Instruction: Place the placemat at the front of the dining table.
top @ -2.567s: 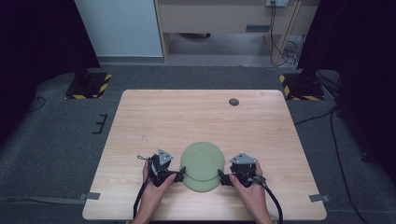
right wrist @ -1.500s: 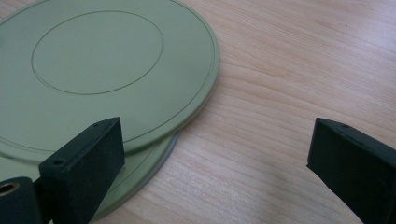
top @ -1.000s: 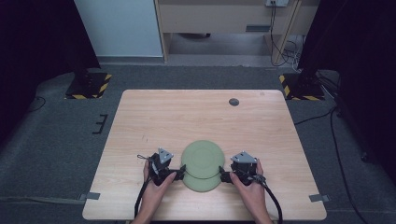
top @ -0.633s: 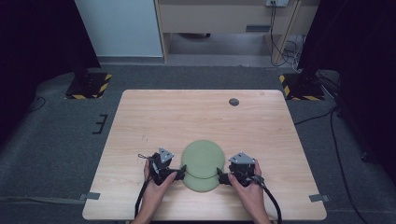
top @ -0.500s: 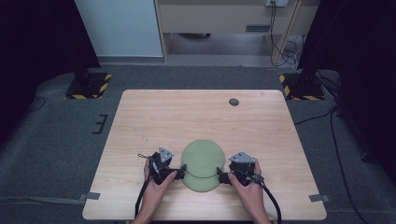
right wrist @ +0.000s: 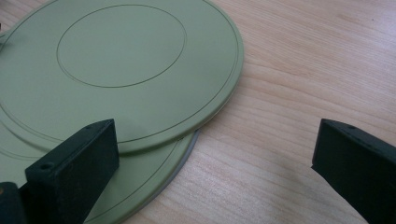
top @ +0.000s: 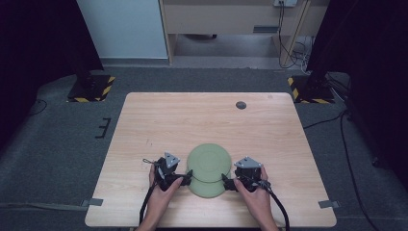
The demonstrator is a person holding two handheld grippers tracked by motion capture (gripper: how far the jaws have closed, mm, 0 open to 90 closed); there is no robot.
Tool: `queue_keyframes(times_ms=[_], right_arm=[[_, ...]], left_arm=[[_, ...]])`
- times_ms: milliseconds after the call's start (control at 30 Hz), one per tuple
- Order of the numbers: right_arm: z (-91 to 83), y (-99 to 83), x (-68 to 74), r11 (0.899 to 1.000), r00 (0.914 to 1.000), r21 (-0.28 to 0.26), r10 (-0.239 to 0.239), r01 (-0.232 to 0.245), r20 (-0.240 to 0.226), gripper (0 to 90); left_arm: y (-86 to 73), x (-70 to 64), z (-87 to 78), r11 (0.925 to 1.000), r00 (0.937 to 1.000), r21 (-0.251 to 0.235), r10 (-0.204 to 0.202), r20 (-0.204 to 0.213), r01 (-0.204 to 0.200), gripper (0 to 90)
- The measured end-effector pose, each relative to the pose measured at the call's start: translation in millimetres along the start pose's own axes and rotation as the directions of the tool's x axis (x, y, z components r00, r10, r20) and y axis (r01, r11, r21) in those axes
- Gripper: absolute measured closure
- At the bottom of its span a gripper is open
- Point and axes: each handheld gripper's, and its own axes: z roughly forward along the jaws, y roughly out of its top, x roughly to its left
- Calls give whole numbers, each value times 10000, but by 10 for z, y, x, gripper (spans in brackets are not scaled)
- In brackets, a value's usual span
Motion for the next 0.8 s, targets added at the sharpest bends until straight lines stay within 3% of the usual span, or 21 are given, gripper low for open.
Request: queue_keyframes(times_ms=[433, 533, 800], right_arm=[[-1, -2, -10, 10000, 10000, 67, 25, -25, -2, 20], [-24, 13, -21, 9999, 9998, -42, -142, 141, -130, 79], [-109, 32, -72, 9999, 9986, 97, -30, 35, -533, 52]], left_arm=[[-3, -10, -4, 10000, 10000, -23, 33, 93, -32, 24], [-3, -8, -11, 10000, 9999, -52, 28, 109, -28, 26], [-10, 0, -12, 10000, 9999, 14, 70, 129, -70, 26]])
